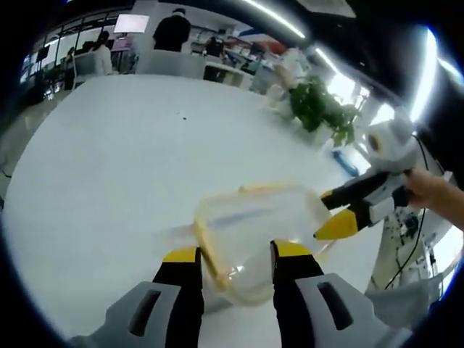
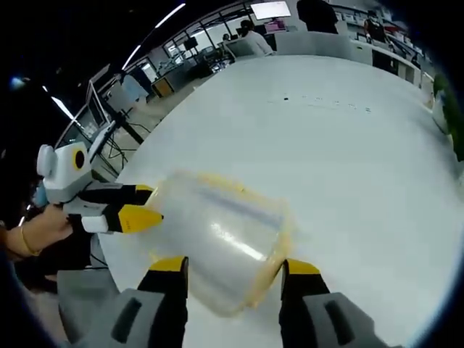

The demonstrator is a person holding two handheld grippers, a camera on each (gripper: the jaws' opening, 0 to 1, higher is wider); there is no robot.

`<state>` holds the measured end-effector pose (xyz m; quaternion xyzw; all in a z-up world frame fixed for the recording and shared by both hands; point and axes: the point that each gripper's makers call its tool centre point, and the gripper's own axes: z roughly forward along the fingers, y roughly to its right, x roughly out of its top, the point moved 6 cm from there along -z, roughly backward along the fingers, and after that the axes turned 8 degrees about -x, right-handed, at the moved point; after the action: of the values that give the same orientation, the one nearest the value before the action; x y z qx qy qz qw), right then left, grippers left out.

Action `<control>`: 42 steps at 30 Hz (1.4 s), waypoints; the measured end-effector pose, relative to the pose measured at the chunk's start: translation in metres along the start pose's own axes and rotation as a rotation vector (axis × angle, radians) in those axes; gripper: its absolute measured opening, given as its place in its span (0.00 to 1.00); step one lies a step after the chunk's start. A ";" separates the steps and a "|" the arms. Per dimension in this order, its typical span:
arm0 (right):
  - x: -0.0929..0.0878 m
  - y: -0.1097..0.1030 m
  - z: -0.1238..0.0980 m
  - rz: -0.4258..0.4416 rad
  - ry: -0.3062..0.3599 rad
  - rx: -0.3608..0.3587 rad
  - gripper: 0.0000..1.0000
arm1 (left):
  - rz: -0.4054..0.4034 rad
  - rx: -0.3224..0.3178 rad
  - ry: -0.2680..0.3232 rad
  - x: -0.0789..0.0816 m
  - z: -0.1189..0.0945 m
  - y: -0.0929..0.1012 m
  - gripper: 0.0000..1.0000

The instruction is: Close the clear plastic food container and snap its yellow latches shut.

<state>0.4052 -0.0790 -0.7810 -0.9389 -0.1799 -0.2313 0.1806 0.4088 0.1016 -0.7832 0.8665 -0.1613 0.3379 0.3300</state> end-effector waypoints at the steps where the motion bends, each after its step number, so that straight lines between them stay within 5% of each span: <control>1: 0.001 -0.001 0.001 0.002 0.004 -0.003 0.49 | 0.003 -0.002 0.001 0.001 0.000 -0.002 0.34; 22: 0.031 -0.012 0.024 0.019 0.060 -0.017 0.50 | -0.002 0.029 0.049 0.019 -0.003 -0.033 0.35; 42: 0.033 -0.014 0.025 0.030 0.111 -0.024 0.51 | 0.003 0.001 0.038 0.019 -0.007 -0.037 0.37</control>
<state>0.4357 -0.0485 -0.7815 -0.9293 -0.1526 -0.2824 0.1824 0.4382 0.1324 -0.7832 0.8600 -0.1561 0.3548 0.3320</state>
